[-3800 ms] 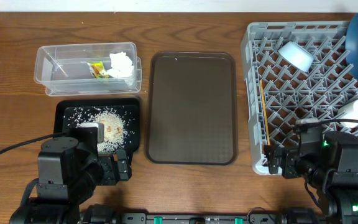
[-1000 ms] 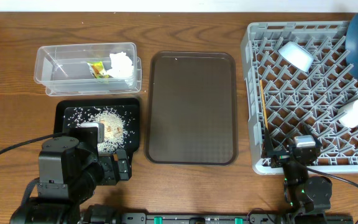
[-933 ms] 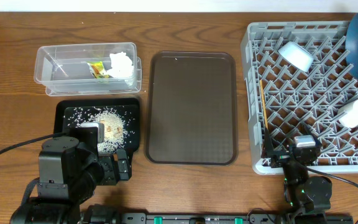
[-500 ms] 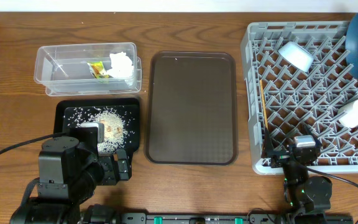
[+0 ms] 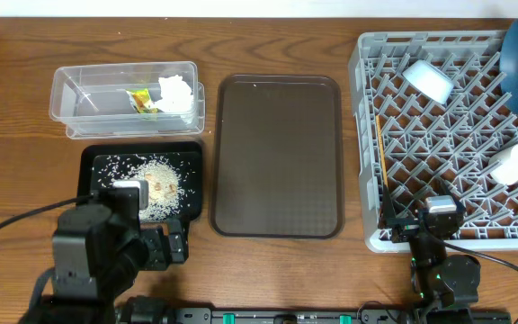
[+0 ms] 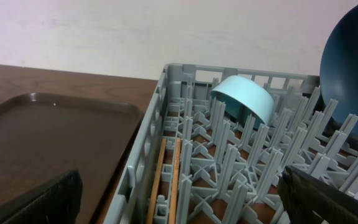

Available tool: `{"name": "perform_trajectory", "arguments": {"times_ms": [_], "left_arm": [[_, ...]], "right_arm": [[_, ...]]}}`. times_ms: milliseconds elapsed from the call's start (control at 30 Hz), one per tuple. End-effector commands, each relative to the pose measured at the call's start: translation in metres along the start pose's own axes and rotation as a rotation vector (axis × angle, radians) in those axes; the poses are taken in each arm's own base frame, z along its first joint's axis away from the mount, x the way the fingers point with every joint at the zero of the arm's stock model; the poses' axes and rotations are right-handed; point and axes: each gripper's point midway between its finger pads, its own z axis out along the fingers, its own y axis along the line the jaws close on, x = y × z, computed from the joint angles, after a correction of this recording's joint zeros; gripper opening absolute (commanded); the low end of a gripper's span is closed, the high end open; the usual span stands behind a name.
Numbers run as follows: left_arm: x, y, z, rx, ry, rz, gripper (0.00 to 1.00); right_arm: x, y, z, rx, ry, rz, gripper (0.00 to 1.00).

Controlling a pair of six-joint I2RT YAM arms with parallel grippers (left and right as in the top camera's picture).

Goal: Sort waste into correct bins and load items into the dishwasher rack

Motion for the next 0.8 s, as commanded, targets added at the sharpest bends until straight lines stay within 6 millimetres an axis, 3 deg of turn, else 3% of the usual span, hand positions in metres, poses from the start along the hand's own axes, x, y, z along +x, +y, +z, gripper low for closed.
{"name": "perform_trajectory", "arguments": {"times_ms": [0,433,767], "left_arm": [[0.004,0.006,0.003,-0.026,-0.062,0.118,0.98],[0.013,0.030,0.053,-0.066,-0.393,0.154,0.98],[-0.003,0.036,0.079,-0.060,-0.628,0.168,0.98]], "right_arm": [[0.000,0.000,0.000,0.002,-0.001,-0.009,0.99],[0.000,0.000,0.000,0.002,-0.001,-0.009,0.99],[0.000,0.000,0.000,0.002,-0.001,-0.009,0.99]]}}
